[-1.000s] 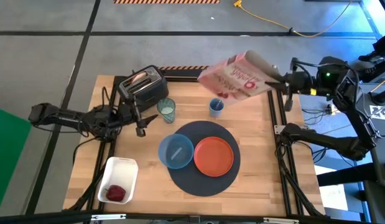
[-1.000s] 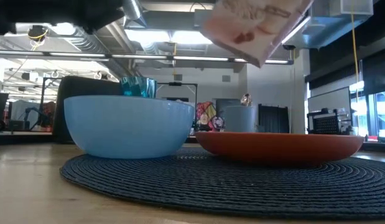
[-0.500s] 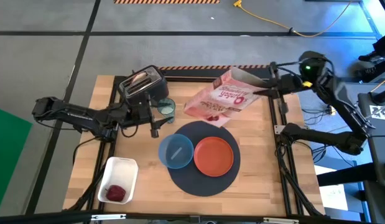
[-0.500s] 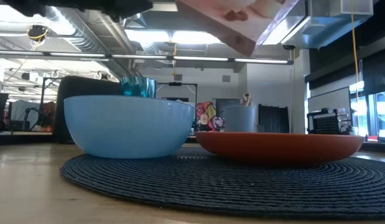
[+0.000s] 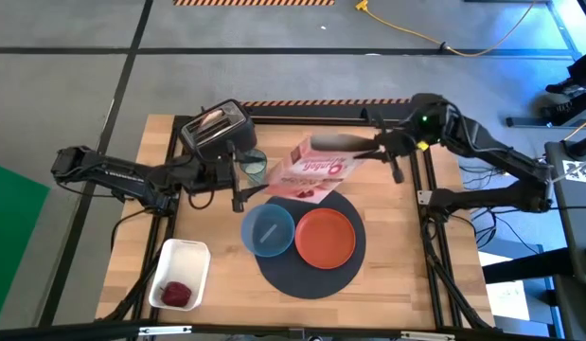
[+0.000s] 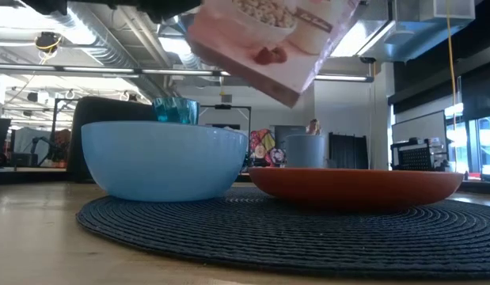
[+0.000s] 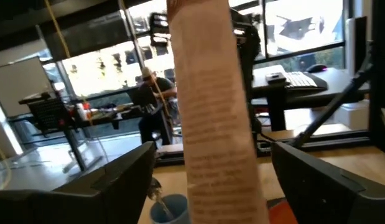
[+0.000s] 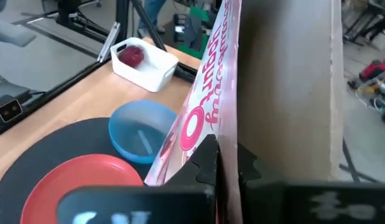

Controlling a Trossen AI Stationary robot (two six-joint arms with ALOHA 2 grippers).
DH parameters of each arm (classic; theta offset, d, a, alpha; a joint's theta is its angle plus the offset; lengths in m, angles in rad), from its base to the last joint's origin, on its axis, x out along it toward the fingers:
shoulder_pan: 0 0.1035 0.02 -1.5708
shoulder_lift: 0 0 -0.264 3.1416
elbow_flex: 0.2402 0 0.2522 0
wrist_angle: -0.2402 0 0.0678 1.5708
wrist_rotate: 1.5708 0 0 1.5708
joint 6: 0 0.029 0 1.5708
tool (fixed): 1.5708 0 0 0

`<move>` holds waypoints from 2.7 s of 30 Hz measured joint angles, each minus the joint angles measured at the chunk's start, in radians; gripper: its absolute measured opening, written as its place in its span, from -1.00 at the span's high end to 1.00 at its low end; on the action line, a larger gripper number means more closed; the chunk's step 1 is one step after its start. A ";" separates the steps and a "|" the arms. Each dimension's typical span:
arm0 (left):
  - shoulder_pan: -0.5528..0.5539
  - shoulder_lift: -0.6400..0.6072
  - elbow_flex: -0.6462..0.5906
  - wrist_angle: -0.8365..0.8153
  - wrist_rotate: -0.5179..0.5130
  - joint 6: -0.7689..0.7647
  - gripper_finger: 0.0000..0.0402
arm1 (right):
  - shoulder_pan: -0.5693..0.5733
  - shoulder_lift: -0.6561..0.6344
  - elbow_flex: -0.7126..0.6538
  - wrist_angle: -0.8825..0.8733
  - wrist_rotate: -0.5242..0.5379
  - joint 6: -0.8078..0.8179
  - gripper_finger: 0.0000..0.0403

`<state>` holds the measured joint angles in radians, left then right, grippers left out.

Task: Arrange a breakfast setting
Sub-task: Pour cereals from the pink cereal box into the blue bowl

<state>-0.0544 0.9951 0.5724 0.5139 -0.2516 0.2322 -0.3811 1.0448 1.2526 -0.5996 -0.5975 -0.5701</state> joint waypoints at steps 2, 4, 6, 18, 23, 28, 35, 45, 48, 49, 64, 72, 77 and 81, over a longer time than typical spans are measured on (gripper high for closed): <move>-0.001 0.005 0.000 -0.017 0.006 -0.022 -0.66 | 0.040 0.012 0.000 0.040 0.005 0.000 1.00; -0.001 0.014 0.000 -0.025 0.006 -0.044 -0.68 | 0.069 0.025 0.000 0.074 0.012 -0.001 1.00; 0.000 0.017 0.000 -0.033 0.018 -0.051 -0.69 | 0.089 0.037 0.000 0.105 0.012 -0.008 1.00; 0.000 0.026 0.001 -0.053 0.061 -0.058 -0.28 | 0.115 0.087 0.000 0.161 0.011 -0.042 1.00; 0.000 0.027 0.000 -0.092 0.059 -0.025 -0.02 | 0.114 0.087 0.000 0.163 0.007 -0.042 1.00; 0.000 0.027 0.000 -0.093 0.052 -0.011 0.19 | 0.115 0.087 0.000 0.164 0.000 -0.037 0.95; 0.000 0.023 0.000 -0.097 0.048 0.014 0.29 | 0.115 0.085 0.002 0.184 0.030 0.003 0.55; -0.031 -0.177 -0.001 -0.249 0.066 0.013 0.30 | 0.114 -0.057 0.002 0.305 0.287 0.122 -0.01; -0.061 -0.269 0.046 -0.474 0.096 -0.003 0.31 | 0.112 -0.134 0.002 0.303 0.387 0.152 -0.04; -0.073 -0.293 0.073 -0.567 0.097 -0.018 0.31 | 0.112 -0.156 0.002 0.297 0.422 0.166 -0.05; -0.205 -0.307 0.594 -1.348 0.088 -0.122 0.31 | 0.112 -0.215 -0.011 0.085 0.607 0.279 -0.05; -0.204 -0.261 0.704 -1.602 0.059 -0.083 0.31 | 0.112 -0.207 -0.148 0.183 0.697 0.275 -0.05; -0.205 -0.203 0.768 -1.729 0.108 -0.063 0.31 | 0.112 -0.207 -0.219 0.268 0.712 0.275 -0.05; -0.204 -0.135 0.855 -1.860 0.138 -0.065 0.31 | 0.112 -0.202 -0.269 0.336 0.722 0.295 -0.05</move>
<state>-0.2588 0.8601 1.4275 -1.3461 -0.1139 0.1671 -0.2687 0.8428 0.9831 -0.2635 0.1241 -0.2754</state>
